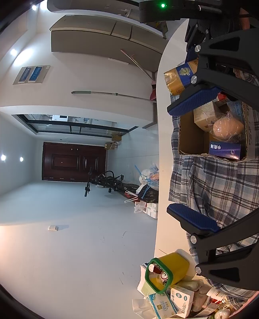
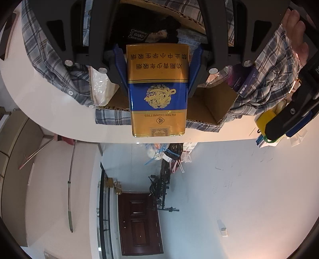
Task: Organize objects
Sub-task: 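Raise both open grippers up out of the cardboard box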
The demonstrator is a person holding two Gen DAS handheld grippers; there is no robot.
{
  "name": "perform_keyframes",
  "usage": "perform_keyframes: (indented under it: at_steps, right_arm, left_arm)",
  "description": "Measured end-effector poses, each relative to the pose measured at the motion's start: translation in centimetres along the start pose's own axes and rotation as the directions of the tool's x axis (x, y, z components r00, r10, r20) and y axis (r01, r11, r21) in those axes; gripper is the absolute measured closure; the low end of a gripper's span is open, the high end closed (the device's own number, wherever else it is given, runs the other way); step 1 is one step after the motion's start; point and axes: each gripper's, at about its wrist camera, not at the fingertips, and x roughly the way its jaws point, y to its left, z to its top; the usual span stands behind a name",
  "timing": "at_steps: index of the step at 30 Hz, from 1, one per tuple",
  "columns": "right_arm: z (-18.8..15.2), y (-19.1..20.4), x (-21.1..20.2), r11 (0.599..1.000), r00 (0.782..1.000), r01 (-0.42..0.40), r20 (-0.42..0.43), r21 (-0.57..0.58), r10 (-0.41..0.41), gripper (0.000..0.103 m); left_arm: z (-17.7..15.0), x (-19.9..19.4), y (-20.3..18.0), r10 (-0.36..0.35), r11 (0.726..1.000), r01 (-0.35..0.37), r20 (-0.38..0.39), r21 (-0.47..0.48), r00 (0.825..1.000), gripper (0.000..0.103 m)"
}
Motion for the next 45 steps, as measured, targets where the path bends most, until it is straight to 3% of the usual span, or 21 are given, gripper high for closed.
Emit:
perform_keyframes:
  at_steps: [5, 11, 23, 28, 32, 33, 41, 43, 45]
  right_arm:
    - [-0.1, -0.3, -0.7, 1.000, 0.999, 0.029, 0.026, -0.007, -0.028, 0.035]
    - [0.8, 0.0, -3.1, 0.996, 0.988, 0.091, 0.124, -0.014, -0.089, 0.035]
    - [2.4, -1.7, -8.5, 0.994, 0.953, 0.081, 0.286, 0.076, -0.099, 0.035]
    - [2.8, -1.2, -11.4, 0.994, 0.925, 0.085, 0.366, 0.071, -0.105, 0.035]
    - [2.7, -0.8, -13.8, 0.995, 0.903, 0.069, 0.421, 0.066, -0.090, 0.035]
    - [2.7, -0.6, -14.3, 0.996, 0.897, 0.061, 0.434, 0.063, -0.083, 0.035]
    - [2.3, 0.5, -17.9, 0.999, 0.860, 0.027, 0.508, 0.033, -0.040, 0.034]
    - [2.0, 0.7, -18.8, 0.999, 0.847, 0.024, 0.530, 0.030, -0.036, 0.029]
    - [1.8, 0.9, -19.6, 0.999, 0.833, 0.023, 0.552, 0.022, -0.031, 0.015]
  left_arm:
    - [0.0, -0.3, -0.2, 0.029, 0.999, -0.030, 0.020, 0.033, 0.999, 0.012]
    - [0.4, -1.8, -0.2, 0.024, 0.998, -0.028, 0.064, 0.049, 0.998, 0.012]
    - [2.3, -7.1, -0.7, -0.016, 0.999, 0.008, 0.186, 0.044, 0.982, 0.012]
    - [2.9, -9.9, -1.0, -0.018, 0.999, 0.007, 0.252, 0.043, 0.967, 0.012]
    - [3.6, -11.9, -1.0, -0.066, 0.997, 0.055, 0.273, 0.047, 0.960, 0.008]
    - [3.7, -12.6, -1.0, -0.084, 0.996, 0.075, 0.281, 0.041, 0.956, 0.000]
    - [3.8, -16.5, -1.5, -0.112, 0.994, 0.100, 0.377, 0.050, 0.919, 0.000]
    - [3.9, -17.5, -1.2, -0.119, 0.993, 0.111, 0.400, 0.043, 0.909, 0.000]
    - [4.0, -18.3, -1.1, -0.130, 0.991, 0.121, 0.411, 0.048, 0.902, 0.000]
